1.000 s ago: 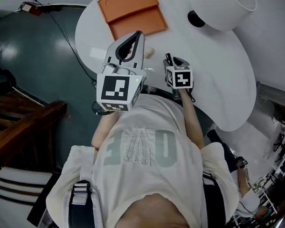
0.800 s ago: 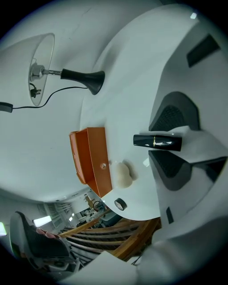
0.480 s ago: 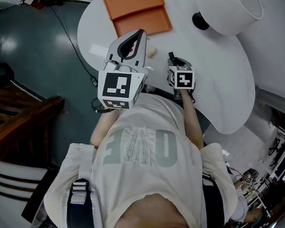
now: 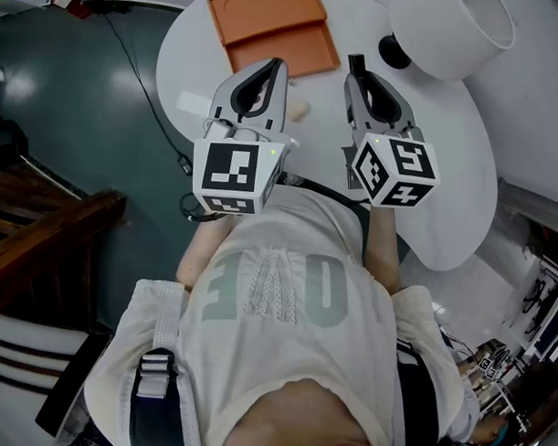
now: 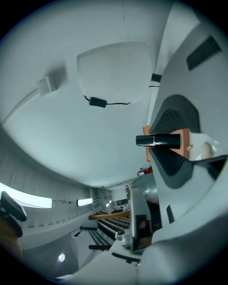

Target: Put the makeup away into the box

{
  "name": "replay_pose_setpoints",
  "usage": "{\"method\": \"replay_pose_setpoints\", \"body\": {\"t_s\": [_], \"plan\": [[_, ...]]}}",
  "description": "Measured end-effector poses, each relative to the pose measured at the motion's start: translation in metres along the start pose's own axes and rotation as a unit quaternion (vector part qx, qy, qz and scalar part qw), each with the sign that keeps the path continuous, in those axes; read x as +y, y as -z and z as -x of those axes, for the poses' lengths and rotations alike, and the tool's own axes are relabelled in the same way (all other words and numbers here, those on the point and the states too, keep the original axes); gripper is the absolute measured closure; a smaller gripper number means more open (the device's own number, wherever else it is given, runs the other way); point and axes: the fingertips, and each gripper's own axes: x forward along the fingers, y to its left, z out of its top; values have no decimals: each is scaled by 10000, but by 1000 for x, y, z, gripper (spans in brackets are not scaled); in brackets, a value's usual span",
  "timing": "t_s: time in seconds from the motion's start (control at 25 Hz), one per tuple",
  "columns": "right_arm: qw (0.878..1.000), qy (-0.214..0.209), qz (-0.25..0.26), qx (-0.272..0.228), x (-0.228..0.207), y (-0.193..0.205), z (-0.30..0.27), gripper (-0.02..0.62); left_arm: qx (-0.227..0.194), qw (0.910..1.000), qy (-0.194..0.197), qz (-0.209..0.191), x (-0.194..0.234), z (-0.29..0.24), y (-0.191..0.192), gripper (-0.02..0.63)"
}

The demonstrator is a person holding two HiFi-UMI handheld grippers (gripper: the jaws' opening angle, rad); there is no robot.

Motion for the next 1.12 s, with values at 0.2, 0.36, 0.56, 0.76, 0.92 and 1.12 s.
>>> {"method": "replay_pose_setpoints", "body": {"t_s": [0.2,0.36,0.56,0.76,0.92,1.12], "plan": [[9996,-148,-84,-219,8,-15,0,495,-22,9999,-122,38,8,-1,0,598],[9997,-256,41,51,13,-8,-26,495,-4,9997,-235,90,18,1,1,598],[9938,-335,154,1053,4,35,-101,495,41,9990,-399,197,29,8,8,598],[9769,-127,144,2126,-17,90,-166,494,118,9973,-629,369,45,10,18,598],[9639,39,351,2639,-28,114,-186,494,112,9952,-825,523,59,11,23,598],[9587,-39,518,2796,-28,119,-191,494,130,9933,-982,602,70,10,27,598]]}}
